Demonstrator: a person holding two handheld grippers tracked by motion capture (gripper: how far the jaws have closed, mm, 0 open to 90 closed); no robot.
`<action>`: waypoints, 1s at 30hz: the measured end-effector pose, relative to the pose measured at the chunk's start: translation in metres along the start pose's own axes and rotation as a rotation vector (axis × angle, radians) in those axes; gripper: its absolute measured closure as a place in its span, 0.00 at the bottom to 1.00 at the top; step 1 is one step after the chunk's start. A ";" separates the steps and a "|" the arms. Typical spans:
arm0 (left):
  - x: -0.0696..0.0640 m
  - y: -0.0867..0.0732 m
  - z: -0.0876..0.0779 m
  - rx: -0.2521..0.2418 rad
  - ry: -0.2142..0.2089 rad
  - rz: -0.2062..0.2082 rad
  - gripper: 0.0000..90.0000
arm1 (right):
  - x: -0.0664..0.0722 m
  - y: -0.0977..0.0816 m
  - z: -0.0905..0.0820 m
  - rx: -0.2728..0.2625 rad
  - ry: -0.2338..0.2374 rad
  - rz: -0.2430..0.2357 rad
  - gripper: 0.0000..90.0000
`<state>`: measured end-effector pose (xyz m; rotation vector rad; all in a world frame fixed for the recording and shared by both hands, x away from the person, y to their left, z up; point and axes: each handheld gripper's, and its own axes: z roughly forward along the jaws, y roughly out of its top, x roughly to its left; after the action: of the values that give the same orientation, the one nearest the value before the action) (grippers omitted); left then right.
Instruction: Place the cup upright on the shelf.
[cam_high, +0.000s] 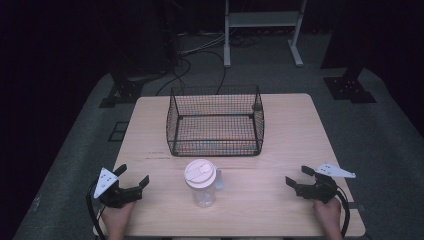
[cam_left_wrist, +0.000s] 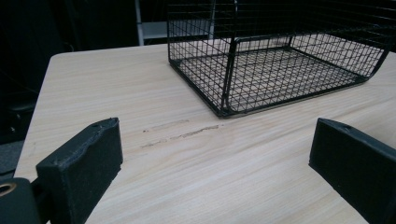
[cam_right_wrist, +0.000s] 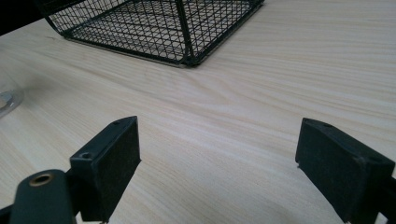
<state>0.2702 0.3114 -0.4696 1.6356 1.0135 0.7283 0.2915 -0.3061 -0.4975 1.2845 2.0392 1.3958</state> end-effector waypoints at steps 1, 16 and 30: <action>0.000 0.000 0.000 0.000 0.000 0.000 0.02 | 0.000 0.000 0.000 -0.001 0.000 0.000 0.14; -0.005 0.002 -0.001 -0.017 -0.050 0.010 0.01 | 0.001 0.000 0.000 0.005 -0.002 -0.006 0.14; -0.017 0.022 -0.005 -0.043 -0.152 0.044 0.00 | 0.001 0.000 0.001 0.009 -0.007 -0.010 0.14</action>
<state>0.2641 0.2960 -0.4469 1.6536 0.8504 0.6399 0.2917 -0.3049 -0.4977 1.2791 2.0468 1.3776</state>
